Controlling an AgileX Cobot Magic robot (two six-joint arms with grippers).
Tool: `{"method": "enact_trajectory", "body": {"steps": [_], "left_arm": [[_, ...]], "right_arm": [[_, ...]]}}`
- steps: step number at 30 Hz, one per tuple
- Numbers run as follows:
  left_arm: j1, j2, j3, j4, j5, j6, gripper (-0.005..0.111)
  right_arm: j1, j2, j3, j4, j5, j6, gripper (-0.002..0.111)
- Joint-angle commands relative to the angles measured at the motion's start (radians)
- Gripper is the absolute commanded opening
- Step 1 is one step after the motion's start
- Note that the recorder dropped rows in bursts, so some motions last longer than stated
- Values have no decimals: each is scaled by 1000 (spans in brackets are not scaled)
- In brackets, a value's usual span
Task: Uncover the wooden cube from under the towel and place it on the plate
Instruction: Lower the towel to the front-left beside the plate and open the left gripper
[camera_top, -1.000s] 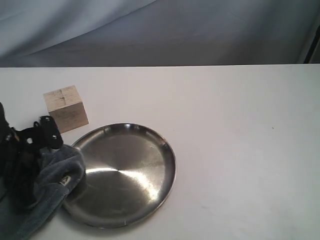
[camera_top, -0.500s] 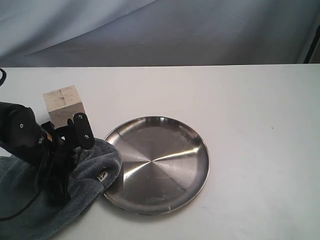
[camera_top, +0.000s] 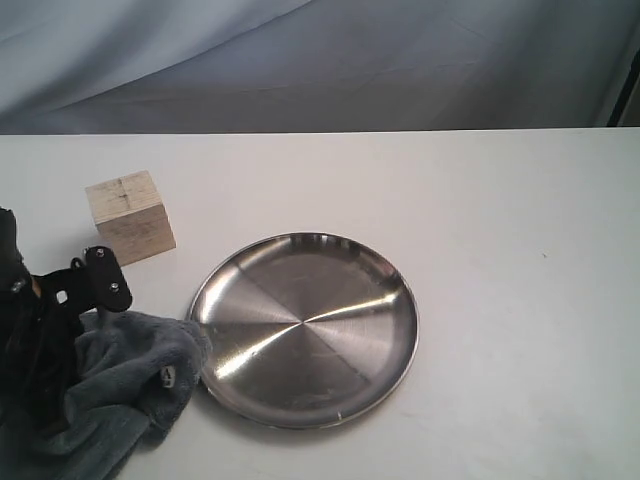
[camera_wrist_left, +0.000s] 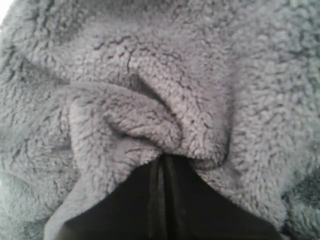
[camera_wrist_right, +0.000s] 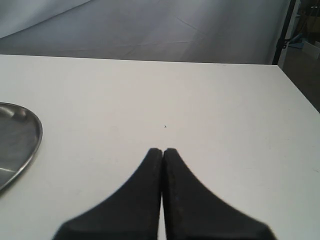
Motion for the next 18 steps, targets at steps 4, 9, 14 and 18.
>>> {"method": "enact_trajectory", "body": {"steps": [4, 9, 14, 18], "left_arm": [[5, -50, 15, 100, 78, -116, 0], [5, -50, 15, 96, -4, -147, 3], [5, -50, 15, 42, -92, -147, 28], [5, -50, 15, -47, -165, -148, 70]], "right_arm": [[0, -3, 3, 1, -8, -3, 0], [0, -3, 3, 1, -8, -3, 0], [0, -3, 3, 1, -8, -3, 0], [0, -3, 3, 1, -8, -3, 0]]}}
